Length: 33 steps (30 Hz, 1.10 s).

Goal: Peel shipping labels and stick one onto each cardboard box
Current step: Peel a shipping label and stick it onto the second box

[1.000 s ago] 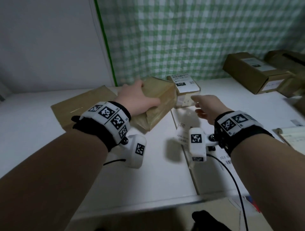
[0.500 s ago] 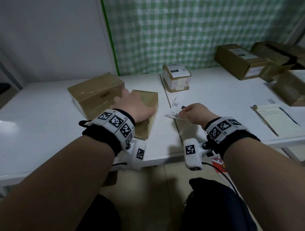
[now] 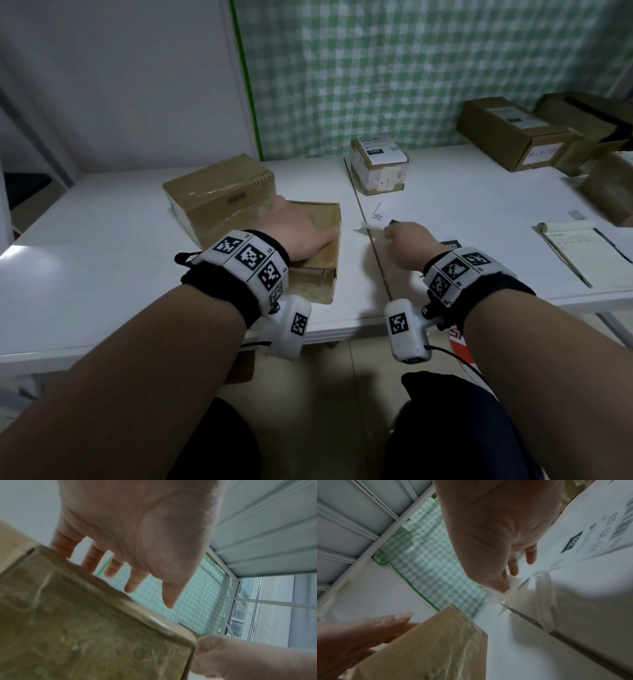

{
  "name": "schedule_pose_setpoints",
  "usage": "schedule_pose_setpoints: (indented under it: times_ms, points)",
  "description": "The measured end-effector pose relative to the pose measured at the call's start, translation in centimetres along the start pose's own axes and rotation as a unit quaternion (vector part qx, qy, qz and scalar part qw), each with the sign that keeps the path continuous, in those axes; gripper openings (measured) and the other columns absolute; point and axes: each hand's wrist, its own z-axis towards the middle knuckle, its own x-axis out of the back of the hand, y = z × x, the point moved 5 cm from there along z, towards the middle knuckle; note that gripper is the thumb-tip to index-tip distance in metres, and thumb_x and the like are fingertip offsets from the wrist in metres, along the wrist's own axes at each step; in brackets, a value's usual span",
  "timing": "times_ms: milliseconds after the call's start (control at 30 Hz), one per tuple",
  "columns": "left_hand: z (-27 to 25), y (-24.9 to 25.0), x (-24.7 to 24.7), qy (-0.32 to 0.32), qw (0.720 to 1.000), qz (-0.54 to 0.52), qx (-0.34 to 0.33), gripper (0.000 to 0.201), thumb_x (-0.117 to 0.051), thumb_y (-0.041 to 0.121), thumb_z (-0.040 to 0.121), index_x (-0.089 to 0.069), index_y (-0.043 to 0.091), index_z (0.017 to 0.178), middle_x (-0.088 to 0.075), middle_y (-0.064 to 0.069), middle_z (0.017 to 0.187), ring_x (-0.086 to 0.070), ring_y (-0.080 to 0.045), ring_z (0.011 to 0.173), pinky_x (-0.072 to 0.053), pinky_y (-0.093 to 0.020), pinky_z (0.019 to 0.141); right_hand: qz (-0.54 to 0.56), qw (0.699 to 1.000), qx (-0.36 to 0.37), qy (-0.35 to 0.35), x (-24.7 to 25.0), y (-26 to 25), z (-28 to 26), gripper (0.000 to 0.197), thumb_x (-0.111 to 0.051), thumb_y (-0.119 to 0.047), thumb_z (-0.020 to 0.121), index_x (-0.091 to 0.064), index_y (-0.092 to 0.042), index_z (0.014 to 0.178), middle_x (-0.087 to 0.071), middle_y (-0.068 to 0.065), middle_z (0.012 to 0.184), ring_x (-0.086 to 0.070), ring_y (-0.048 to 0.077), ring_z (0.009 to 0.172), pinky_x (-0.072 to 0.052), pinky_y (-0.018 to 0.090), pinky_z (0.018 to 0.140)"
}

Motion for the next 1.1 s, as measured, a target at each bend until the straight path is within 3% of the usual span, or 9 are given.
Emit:
schedule_pose_setpoints:
  times_ms: [100,233,400,500,633,733,833,1000,1100]
  points:
    - [0.4,-0.1,1.1,0.084,0.994,-0.062,-0.026,0.061,-0.044,0.057,0.088,-0.040,0.024,0.140,-0.033,-0.011,0.146,-0.028,-0.035,0.134,-0.030,-0.050,0.107,0.152,0.978,0.021,0.140,3.3,-0.2,-0.8,0.040,-0.046,-0.005,0.089,-0.060,-0.011,0.126,-0.057,0.011,0.134,-0.051,0.028,0.125,-0.036,0.031,0.108]
    - [0.8,0.2,2.1,0.139,0.970,-0.168,-0.105,0.055,-0.059,0.045,0.084,-0.049,0.023,0.134,-0.048,-0.006,0.136,-0.042,-0.026,0.126,-0.035,-0.038,0.106,0.356,0.907,0.040,0.223,7.4,-1.0,-2.5,0.031,-0.053,-0.007,0.089,-0.069,-0.012,0.115,-0.068,0.007,0.116,-0.063,0.017,0.097,-0.051,0.029,0.089]
    - [0.3,1.0,2.1,0.115,0.957,-0.218,-0.153,0.074,-0.069,0.052,0.075,-0.043,0.023,0.138,-0.047,-0.005,0.137,-0.046,-0.019,0.123,-0.036,-0.031,0.100,0.605,0.781,0.042,0.150,9.0,-2.2,-3.4,0.021,-0.058,0.009,0.082,-0.068,-0.002,0.096,-0.066,0.011,0.084,-0.064,0.014,0.064,-0.056,0.033,0.085]
    - [-0.1,1.3,1.8,0.122,0.953,-0.228,-0.156,0.079,-0.072,0.051,0.073,-0.041,0.023,0.139,-0.046,-0.004,0.136,-0.047,-0.018,0.122,-0.037,-0.030,0.099,0.670,0.733,0.057,0.103,9.3,-3.1,-4.4,0.019,-0.052,0.013,0.085,-0.064,0.008,0.099,-0.060,0.014,0.078,-0.060,0.013,0.049,-0.058,0.026,0.073]
    - [-0.7,1.1,1.9,0.187,0.925,-0.296,-0.147,0.046,-0.074,0.031,0.076,-0.059,0.020,0.118,-0.061,0.001,0.104,-0.061,-0.016,0.094,-0.048,-0.034,0.091,0.729,0.680,0.063,0.055,9.2,-4.1,-5.4,0.017,-0.053,0.009,0.087,-0.063,0.009,0.100,-0.060,0.016,0.090,-0.064,0.016,0.057,-0.055,0.018,0.062]
    - [-1.0,0.8,2.2,0.233,0.907,-0.316,-0.151,0.015,-0.063,0.014,0.083,-0.069,0.018,0.096,-0.065,0.004,0.085,-0.059,-0.010,0.075,-0.049,-0.024,0.076,0.767,0.638,0.058,0.032,9.2,-4.7,-6.0,0.014,-0.058,0.004,0.087,-0.062,0.010,0.099,-0.055,0.013,0.083,-0.065,0.017,0.061,-0.055,0.017,0.059]
    - [-1.4,0.5,2.6,0.260,0.898,-0.320,-0.153,0.013,-0.058,0.011,0.087,-0.068,0.019,0.087,-0.061,0.009,0.079,-0.053,-0.005,0.072,-0.038,-0.014,0.063,0.782,0.621,0.060,0.019,9.3,-5.1,-6.6,0.014,-0.060,0.002,0.086,-0.063,0.010,0.097,-0.054,0.013,0.084,-0.064,0.019,0.066,-0.055,0.018,0.059]
    - [-1.9,-0.4,1.7,0.195,0.857,-0.455,-0.141,0.012,-0.053,0.031,0.090,-0.060,0.021,0.091,-0.060,0.003,0.081,-0.058,-0.019,0.076,-0.052,-0.041,0.073,0.791,0.609,0.068,0.002,9.3,-6.1,-7.6,0.014,-0.061,0.001,0.086,-0.065,0.009,0.096,-0.055,0.012,0.087,-0.066,0.019,0.072,-0.057,0.019,0.064]
    - [-2.3,-0.9,1.4,0.194,0.856,-0.459,-0.135,0.018,-0.065,0.032,0.085,-0.061,0.018,0.095,-0.060,0.003,0.082,-0.059,-0.015,0.072,-0.052,-0.033,0.069,0.798,0.598,0.070,-0.005,9.4,-6.8,-7.9,0.012,-0.061,0.001,0.086,-0.065,0.008,0.095,-0.055,0.010,0.081,-0.067,0.017,0.068,-0.057,0.019,0.063]
